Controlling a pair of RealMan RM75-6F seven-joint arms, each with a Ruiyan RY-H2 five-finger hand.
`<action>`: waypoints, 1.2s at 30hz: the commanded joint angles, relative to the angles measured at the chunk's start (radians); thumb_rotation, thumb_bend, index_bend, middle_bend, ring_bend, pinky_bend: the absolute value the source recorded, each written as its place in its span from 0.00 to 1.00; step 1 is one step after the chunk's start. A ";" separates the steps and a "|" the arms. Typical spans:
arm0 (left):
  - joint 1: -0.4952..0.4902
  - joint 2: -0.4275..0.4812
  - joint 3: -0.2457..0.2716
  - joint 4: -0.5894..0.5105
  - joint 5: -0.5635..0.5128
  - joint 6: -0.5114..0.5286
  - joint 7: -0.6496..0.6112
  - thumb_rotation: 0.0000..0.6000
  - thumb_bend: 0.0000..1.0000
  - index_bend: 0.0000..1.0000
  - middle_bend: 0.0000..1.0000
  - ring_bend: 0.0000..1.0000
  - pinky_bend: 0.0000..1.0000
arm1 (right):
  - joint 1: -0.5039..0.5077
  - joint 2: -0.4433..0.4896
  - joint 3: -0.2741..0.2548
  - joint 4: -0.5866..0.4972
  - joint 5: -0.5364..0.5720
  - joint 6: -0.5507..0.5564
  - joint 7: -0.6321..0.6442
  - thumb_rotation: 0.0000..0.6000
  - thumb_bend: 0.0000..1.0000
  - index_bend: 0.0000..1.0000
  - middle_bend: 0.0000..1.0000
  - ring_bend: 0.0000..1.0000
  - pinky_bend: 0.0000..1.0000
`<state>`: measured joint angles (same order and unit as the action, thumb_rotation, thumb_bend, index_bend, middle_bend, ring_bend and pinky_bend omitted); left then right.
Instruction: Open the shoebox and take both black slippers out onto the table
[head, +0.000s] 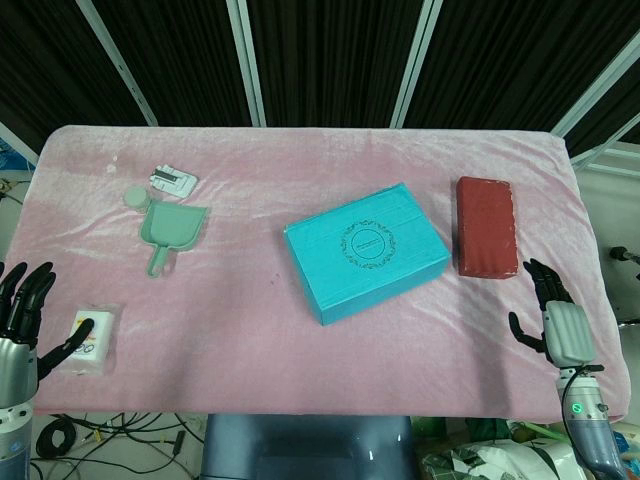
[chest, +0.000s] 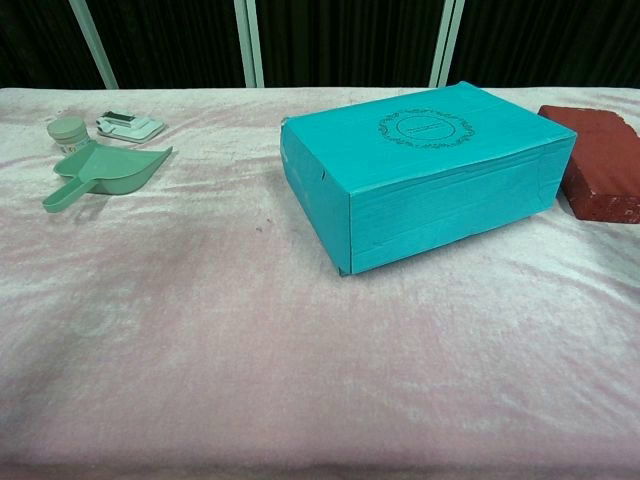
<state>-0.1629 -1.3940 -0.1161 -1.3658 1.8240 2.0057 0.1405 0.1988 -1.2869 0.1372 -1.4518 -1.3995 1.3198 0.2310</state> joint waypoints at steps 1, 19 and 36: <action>0.000 -0.005 -0.007 0.002 -0.001 0.002 -0.004 1.00 0.00 0.10 0.16 0.09 0.09 | 0.002 -0.001 -0.001 0.001 0.002 -0.004 -0.001 1.00 0.36 0.00 0.04 0.01 0.21; -0.209 0.008 -0.031 -0.056 -0.035 -0.402 0.005 1.00 0.00 0.10 0.18 0.09 0.09 | -0.054 0.010 -0.014 -0.002 0.013 0.066 0.010 1.00 0.36 0.00 0.04 0.01 0.21; -0.580 -0.243 -0.128 0.178 -0.241 -0.924 0.049 1.00 0.05 0.13 0.20 0.10 0.11 | -0.114 0.049 -0.017 -0.015 0.026 0.123 0.026 1.00 0.35 0.00 0.03 0.01 0.21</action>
<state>-0.7038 -1.5918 -0.2344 -1.2317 1.6027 1.1137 0.1734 0.0853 -1.2385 0.1203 -1.4673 -1.3742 1.4430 0.2563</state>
